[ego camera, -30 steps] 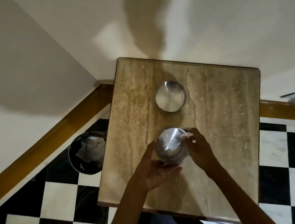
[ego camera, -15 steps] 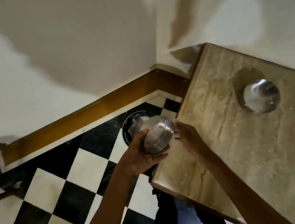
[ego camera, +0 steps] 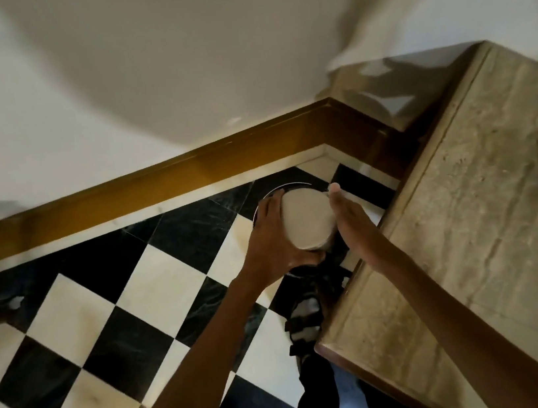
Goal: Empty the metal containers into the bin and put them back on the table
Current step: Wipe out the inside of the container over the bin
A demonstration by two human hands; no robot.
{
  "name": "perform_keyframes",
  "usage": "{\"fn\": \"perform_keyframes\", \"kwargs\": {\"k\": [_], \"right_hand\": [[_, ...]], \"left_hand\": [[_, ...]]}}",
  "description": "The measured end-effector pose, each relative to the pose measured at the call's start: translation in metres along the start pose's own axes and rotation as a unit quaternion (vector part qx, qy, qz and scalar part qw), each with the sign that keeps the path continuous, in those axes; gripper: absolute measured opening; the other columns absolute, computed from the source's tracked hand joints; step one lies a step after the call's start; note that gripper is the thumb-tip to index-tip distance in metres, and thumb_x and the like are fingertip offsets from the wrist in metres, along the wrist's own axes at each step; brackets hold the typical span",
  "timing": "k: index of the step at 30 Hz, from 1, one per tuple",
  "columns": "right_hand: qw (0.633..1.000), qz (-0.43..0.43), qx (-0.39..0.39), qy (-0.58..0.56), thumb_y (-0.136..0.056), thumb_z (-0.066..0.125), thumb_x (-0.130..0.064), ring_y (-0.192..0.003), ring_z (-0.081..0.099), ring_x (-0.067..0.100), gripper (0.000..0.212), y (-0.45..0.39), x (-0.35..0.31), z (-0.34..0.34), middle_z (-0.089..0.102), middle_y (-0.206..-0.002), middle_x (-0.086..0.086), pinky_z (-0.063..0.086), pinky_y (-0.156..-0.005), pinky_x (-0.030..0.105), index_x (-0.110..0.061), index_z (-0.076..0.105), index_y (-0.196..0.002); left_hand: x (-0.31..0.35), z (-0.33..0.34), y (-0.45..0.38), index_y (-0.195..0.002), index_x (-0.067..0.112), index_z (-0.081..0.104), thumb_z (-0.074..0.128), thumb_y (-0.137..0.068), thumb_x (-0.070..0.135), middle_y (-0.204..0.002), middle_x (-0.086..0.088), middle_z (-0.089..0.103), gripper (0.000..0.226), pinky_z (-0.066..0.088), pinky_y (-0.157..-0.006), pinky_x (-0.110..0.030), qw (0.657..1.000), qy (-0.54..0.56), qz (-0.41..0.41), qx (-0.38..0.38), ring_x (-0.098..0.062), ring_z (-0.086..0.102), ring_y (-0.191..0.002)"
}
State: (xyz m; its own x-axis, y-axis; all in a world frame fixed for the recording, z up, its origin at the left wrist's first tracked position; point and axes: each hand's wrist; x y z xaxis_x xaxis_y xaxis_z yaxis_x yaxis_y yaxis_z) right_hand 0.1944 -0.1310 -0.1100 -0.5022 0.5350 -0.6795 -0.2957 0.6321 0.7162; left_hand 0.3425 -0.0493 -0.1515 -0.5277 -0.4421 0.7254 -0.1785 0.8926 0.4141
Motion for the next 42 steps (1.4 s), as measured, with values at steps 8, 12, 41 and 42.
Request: {"fn": "perform_keyframes", "kwargs": {"k": [8, 12, 41, 42], "right_hand": [[0.982, -0.111, -0.022, 0.148, -0.090, 0.025, -0.071, -0.138, 0.044, 0.023, 0.081, 0.013, 0.024, -0.001, 0.034, -0.159, 0.006, 0.056, -0.095, 0.029, -0.024, 0.021, -0.156], [0.868, -0.286, 0.064, 0.400, -0.096, 0.027, -0.066, -0.157, 0.003, 0.024, 0.086, 0.034, 0.024, 0.005, 0.007, -0.169, 0.012, 0.024, -0.125, 0.046, -0.011, 0.007, -0.158], [0.734, -0.313, -0.027, 0.602, -0.091, 0.019, -0.078, -0.156, 0.003, 0.030, 0.098, 0.045, 0.026, 0.009, 0.010, -0.168, 0.016, 0.013, -0.126, 0.053, -0.008, 0.007, -0.158], [0.745, -0.314, -0.029, 0.588, -0.089, 0.016, -0.079, -0.156, 0.003, 0.029, 0.099, 0.045, 0.023, 0.010, 0.013, -0.168, 0.016, 0.010, -0.127, 0.051, -0.007, 0.008, -0.158]], "left_hand": [[-0.009, 0.013, 0.009, -0.151, 0.020, 0.027, 0.091, -0.045, 0.058, -0.155, -0.003, 0.038, 0.129, 0.039, -0.115, -0.047, 0.997, -0.016, 0.025, 0.073, -0.024, 0.040, -0.141], [-0.006, 0.009, 0.010, -0.149, 0.016, 0.030, 0.090, -0.050, 0.062, -0.152, -0.006, 0.042, 0.124, 0.042, -0.113, -0.047, 0.995, -0.054, 0.050, 0.064, -0.024, 0.044, -0.137], [-0.004, 0.018, 0.010, -0.149, 0.007, 0.032, 0.085, -0.058, 0.065, -0.146, -0.011, 0.042, 0.120, 0.050, -0.105, -0.049, 0.993, -0.065, 0.068, 0.076, -0.028, 0.049, -0.131], [-0.005, 0.018, 0.011, -0.149, 0.008, 0.032, 0.085, -0.059, 0.065, -0.147, -0.012, 0.042, 0.120, 0.051, -0.105, -0.049, 0.993, -0.069, 0.062, 0.072, -0.028, 0.049, -0.132]]}}
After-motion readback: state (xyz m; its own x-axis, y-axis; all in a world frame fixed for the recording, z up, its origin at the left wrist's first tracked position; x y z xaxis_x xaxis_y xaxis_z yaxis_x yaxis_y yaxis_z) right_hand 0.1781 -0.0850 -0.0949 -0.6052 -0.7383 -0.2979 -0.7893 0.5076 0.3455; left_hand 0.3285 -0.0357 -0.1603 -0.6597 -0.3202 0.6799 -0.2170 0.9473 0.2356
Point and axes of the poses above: each hand's wrist, its own y-axis away from the middle knuckle, its own z-axis out of the palm, x = y × z
